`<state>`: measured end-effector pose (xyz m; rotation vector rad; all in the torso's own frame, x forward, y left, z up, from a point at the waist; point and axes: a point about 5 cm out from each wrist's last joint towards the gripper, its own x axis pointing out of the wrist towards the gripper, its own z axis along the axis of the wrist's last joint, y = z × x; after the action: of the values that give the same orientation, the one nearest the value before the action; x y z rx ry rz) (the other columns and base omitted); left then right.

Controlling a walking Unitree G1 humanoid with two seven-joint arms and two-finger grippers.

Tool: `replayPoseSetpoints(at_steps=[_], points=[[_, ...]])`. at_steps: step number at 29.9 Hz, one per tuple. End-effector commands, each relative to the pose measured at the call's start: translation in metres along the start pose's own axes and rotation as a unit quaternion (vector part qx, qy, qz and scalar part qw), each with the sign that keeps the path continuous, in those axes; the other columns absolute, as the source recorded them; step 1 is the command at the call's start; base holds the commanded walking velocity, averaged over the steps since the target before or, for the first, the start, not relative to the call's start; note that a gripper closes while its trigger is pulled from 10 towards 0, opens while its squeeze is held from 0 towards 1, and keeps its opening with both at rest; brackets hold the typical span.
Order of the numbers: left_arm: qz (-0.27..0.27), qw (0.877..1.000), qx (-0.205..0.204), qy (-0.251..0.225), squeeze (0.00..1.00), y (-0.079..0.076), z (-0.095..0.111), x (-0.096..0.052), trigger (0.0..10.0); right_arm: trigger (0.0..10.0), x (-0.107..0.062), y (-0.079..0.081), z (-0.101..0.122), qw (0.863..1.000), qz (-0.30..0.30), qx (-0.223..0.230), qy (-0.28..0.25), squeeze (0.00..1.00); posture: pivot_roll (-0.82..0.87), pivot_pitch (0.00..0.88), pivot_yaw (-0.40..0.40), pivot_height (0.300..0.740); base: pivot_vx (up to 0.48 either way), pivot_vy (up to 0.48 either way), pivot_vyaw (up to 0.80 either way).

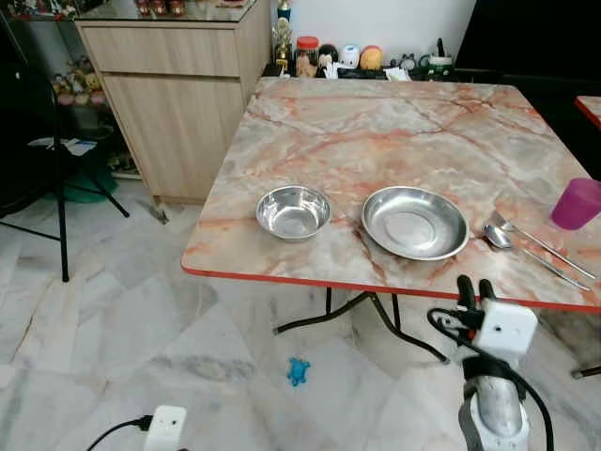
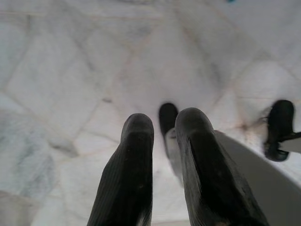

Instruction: Setting the table

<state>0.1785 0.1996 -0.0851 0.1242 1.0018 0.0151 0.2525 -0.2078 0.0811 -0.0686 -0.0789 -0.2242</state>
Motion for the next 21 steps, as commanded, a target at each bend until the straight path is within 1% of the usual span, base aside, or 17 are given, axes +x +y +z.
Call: replayPoseSetpoints(at_steps=[1,3,4,5,6,7,8,10,11,13,16,17,18,19,21], points=[[0.006,1.000,0.005,0.003,0.00,-0.004,0.001,0.001,10.0,10.0,0.012,-0.009,0.001,0.999,-0.029,0.031,0.011,0.00,0.02,0.006,-0.008,0.740,0.000,0.000,0.00],[0.006,1.000,0.005,0.003,0.00,-0.004,0.001,0.001,10.0,10.0,0.012,-0.009,0.001,0.999,-0.029,0.031,0.011,0.00,0.02,0.006,-0.008,0.740,0.000,0.000,0.00],[0.013,1.000,0.006,0.005,0.00,0.009,-0.002,-0.001,10.0,10.0,0.019,-0.009,0.005,0.998,-0.044,0.052,0.009,0.00,0.02,0.006,-0.005,0.740,0.000,0.000,0.00],[0.013,1.000,0.006,0.005,0.00,0.009,-0.002,-0.001,10.0,10.0,0.019,-0.009,0.005,0.998,-0.044,0.052,0.009,0.00,0.02,0.006,-0.005,0.740,0.000,0.000,0.00],[0.021,1.000,0.007,0.008,0.00,0.024,-0.007,-0.003,10.0,10.0,0.024,-0.008,0.007,0.998,-0.042,0.054,0.009,0.00,0.02,0.006,-0.003,0.740,0.000,0.000,0.00],[0.023,1.000,0.007,0.009,0.00,0.029,-0.008,-0.004,10.0,10.0,0.026,-0.007,0.008,0.998,-0.041,0.055,0.008,0.00,0.02,0.007,-0.004,0.740,0.000,0.000,0.00],[0.023,1.000,0.007,0.009,0.00,0.029,-0.008,-0.004,10.0,10.0,0.026,-0.007,0.008,0.998,-0.041,0.055,0.008,0.00,0.02,0.007,-0.004,0.740,0.000,0.000,0.00],[0.028,1.000,0.005,0.009,0.00,0.040,-0.008,-0.006,10.0,10.0,0.029,-0.004,0.010,0.997,-0.039,0.063,0.003,0.00,0.02,0.006,-0.004,0.740,0.000,0.000,0.00],[0.029,1.000,0.005,0.009,0.00,0.042,-0.008,-0.006,10.0,10.0,0.029,-0.003,0.010,0.997,-0.037,0.063,0.002,0.00,0.02,0.006,-0.004,0.740,0.000,0.000,0.00],[0.030,1.000,0.004,0.009,0.00,0.043,-0.008,-0.006,10.0,10.0,0.030,-0.003,0.010,0.997,-0.034,0.064,0.002,0.00,0.03,0.006,-0.005,0.740,0.000,0.000,0.00],[0.028,1.000,0.003,0.008,0.00,0.040,-0.006,-0.006,10.0,10.0,0.031,-0.001,0.008,0.997,-0.034,0.075,0.011,0.00,0.03,0.006,-0.005,0.740,0.000,0.000,0.00],[0.027,1.000,0.003,0.007,0.00,0.039,-0.006,-0.005,10.0,10.0,0.032,-0.001,0.008,0.996,-0.034,0.082,0.012,0.00,0.03,0.006,-0.005,0.740,0.000,0.000,-0.66],[0.023,1.000,0.003,0.007,0.00,0.032,-0.005,-0.004,10.0,10.0,0.032,-0.001,0.008,0.996,-0.033,0.081,0.012,0.00,0.02,0.003,-0.002,0.740,0.000,0.000,-0.79],[0.019,1.000,0.004,0.007,0.00,0.024,-0.004,-0.003,10.0,10.0,0.032,-0.001,0.008,0.996,-0.032,0.080,0.012,0.00,0.02,0.000,-0.001,0.740,0.000,0.000,0.00],[0.018,1.000,0.005,0.007,0.00,0.022,-0.004,-0.003,10.0,10.0,0.032,0.000,0.007,0.996,-0.031,0.079,0.012,0.00,0.02,0.000,-0.001,0.740,0.000,0.000,0.00]])
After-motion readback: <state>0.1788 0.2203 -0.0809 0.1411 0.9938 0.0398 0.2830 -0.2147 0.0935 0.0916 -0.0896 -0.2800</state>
